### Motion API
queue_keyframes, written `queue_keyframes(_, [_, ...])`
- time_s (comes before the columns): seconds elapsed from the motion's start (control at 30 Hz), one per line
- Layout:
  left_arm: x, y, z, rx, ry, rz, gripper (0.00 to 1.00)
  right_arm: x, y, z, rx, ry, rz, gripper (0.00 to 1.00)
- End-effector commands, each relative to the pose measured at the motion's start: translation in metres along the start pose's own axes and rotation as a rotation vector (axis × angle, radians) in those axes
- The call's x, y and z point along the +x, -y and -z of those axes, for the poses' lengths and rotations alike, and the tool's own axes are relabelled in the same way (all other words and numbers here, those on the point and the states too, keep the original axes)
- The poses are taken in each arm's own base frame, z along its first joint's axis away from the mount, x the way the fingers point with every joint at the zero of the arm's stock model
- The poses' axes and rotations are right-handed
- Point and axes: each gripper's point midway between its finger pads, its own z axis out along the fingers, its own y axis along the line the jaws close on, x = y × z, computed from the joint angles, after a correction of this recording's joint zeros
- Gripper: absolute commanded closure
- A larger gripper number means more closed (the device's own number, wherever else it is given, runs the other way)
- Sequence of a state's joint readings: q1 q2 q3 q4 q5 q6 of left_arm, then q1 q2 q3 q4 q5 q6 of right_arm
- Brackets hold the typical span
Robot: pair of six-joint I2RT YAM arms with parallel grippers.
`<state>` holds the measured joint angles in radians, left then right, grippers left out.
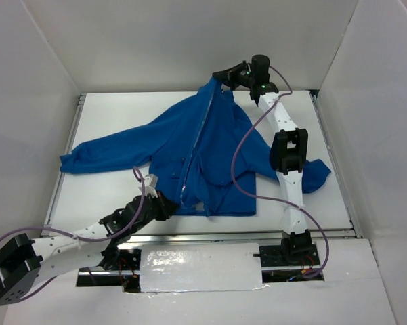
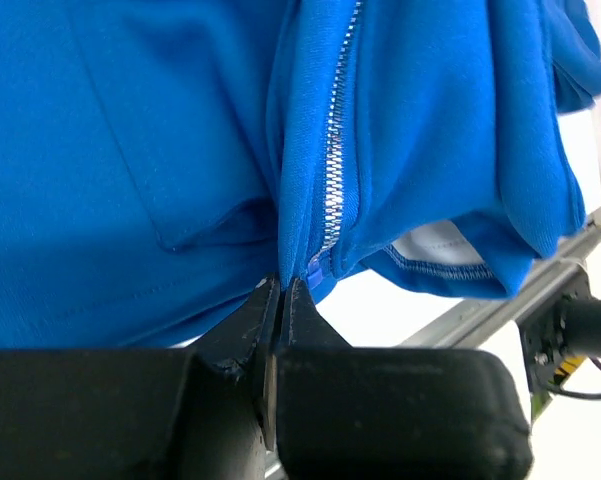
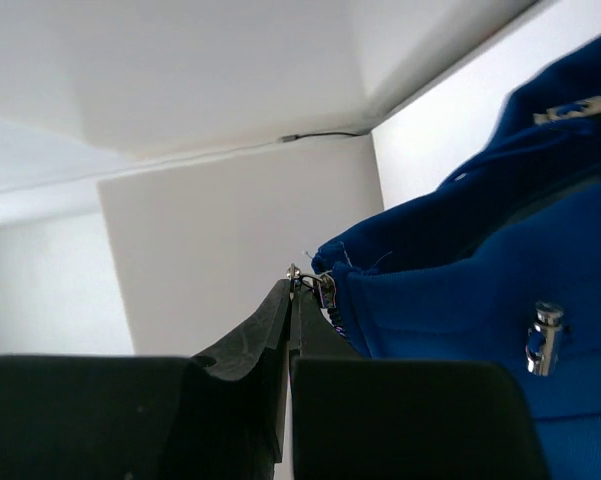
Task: Zip up the jacket
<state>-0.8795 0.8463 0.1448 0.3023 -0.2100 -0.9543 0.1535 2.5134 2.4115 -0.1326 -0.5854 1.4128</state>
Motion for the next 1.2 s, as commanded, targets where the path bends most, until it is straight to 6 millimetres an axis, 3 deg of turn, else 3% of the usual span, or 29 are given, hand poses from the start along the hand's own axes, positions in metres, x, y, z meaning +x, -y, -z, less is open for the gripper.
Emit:
queue_keyframes(0.0, [0.041,-0.024,0.005,-0.084,-0.174,-0.043,1.0,-0.041,-0.151,0.074,-0.352,0.203,0.275,1.0])
queue_keyframes(0.17, [0.037,-0.011,0.0,-0.042,-0.181,-0.077,1.0,-0.037,-0.137,0.066,-0.357,0.131,0.262,1.0])
queue_keyframes(0.33, [0.036,-0.012,0.001,-0.057,-0.194,-0.098,1.0,-0.034,-0.155,0.079,-0.397,0.125,0.313,1.0])
queue_keyframes(0.37, [0.034,-0.013,0.002,-0.07,-0.19,-0.105,1.0,-0.036,-0.157,0.084,-0.393,0.131,0.321,0.87])
queue_keyframes(0.4, [0.027,-0.007,0.002,-0.067,-0.175,-0.107,0.94,-0.032,-0.167,0.092,-0.403,0.133,0.349,0.75])
queue_keyframes(0.43, [0.024,-0.007,0.003,-0.082,-0.172,-0.109,0.69,-0.032,-0.171,0.097,-0.406,0.134,0.36,0.62])
queue_keyframes(0.47, [0.016,-0.005,0.007,-0.1,-0.158,-0.115,0.52,-0.035,-0.176,0.104,-0.407,0.141,0.368,0.33])
queue_keyframes(0.5, [0.009,-0.003,0.01,-0.109,-0.143,-0.114,0.36,-0.028,-0.19,0.116,-0.425,0.14,0.397,0.2])
queue_keyframes(0.53, [0.012,-0.011,0.016,-0.152,-0.168,-0.125,0.11,-0.025,-0.198,0.123,-0.432,0.14,0.412,0.02])
queue_keyframes(0.57, [-0.004,0.003,0.022,-0.122,-0.127,-0.123,0.01,-0.027,-0.204,0.132,-0.433,0.151,0.425,0.0])
queue_keyframes(0.6, [-0.014,0.003,0.026,-0.145,-0.098,-0.125,0.0,-0.02,-0.222,0.149,-0.454,0.163,0.461,0.0])
queue_keyframes(0.7, [-0.045,0.012,0.046,-0.198,-0.039,-0.139,0.01,-0.004,-0.245,0.175,-0.458,0.174,0.535,0.0])
queue_keyframes(0.73, [-0.056,0.013,0.052,-0.227,-0.017,-0.137,0.01,-0.003,-0.263,0.205,-0.46,0.207,0.575,0.0])
queue_keyframes(0.77, [-0.079,0.027,0.061,-0.233,0.035,-0.112,0.01,0.003,-0.261,0.213,-0.412,0.215,0.621,0.0])
queue_keyframes(0.8, [-0.082,0.015,0.073,-0.318,0.024,-0.124,0.01,0.012,-0.265,0.224,-0.391,0.222,0.661,0.0])
queue_keyframes(0.83, [-0.103,0.007,0.081,-0.398,0.089,-0.124,0.01,0.035,-0.283,0.253,-0.391,0.251,0.717,0.0])
queue_keyframes(0.87, [-0.127,0.019,0.09,-0.424,0.139,-0.098,0.01,0.042,-0.271,0.261,-0.311,0.266,0.785,0.0])
queue_keyframes(0.9, [-0.133,0.007,0.102,-0.515,0.131,-0.118,0.01,0.054,-0.272,0.275,-0.28,0.287,0.832,0.0])
queue_keyframes(0.93, [-0.154,0.002,0.112,-0.581,0.199,-0.111,0.01,0.054,-0.253,0.279,-0.21,0.298,0.845,0.0])
queue_keyframes(0.97, [-0.178,0.014,0.122,-0.593,0.249,-0.096,0.0,0.084,-0.262,0.314,-0.171,0.367,0.955,0.0])
queue_keyframes(1.0, [-0.188,0.011,0.132,-0.632,0.266,-0.104,0.01,0.088,-0.234,0.315,-0.088,0.36,0.975,0.0])
queue_keyframes(1.03, [-0.216,0.018,0.147,-0.652,0.343,-0.098,0.01,0.114,-0.241,0.357,-0.071,0.437,1.061,0.0])
queue_keyframes(1.07, [-0.228,0.021,0.156,-0.664,0.376,-0.091,0.01,0.12,-0.229,0.369,-0.031,0.459,1.06,0.0])
queue_keyframes(1.1, [-0.238,0.02,0.168,-0.69,0.404,-0.088,0.01,0.121,-0.193,0.369,0.049,0.442,1.038,0.0])
queue_keyframes(1.13, [-0.26,0.024,0.186,-0.705,0.474,-0.081,0.01,0.13,-0.186,0.383,0.07,0.482,1.059,0.0])
queue_keyframes(1.17, [-0.27,0.026,0.196,-0.715,0.507,-0.077,0.01,0.149,-0.169,0.409,0.074,0.502,1.059,0.0])
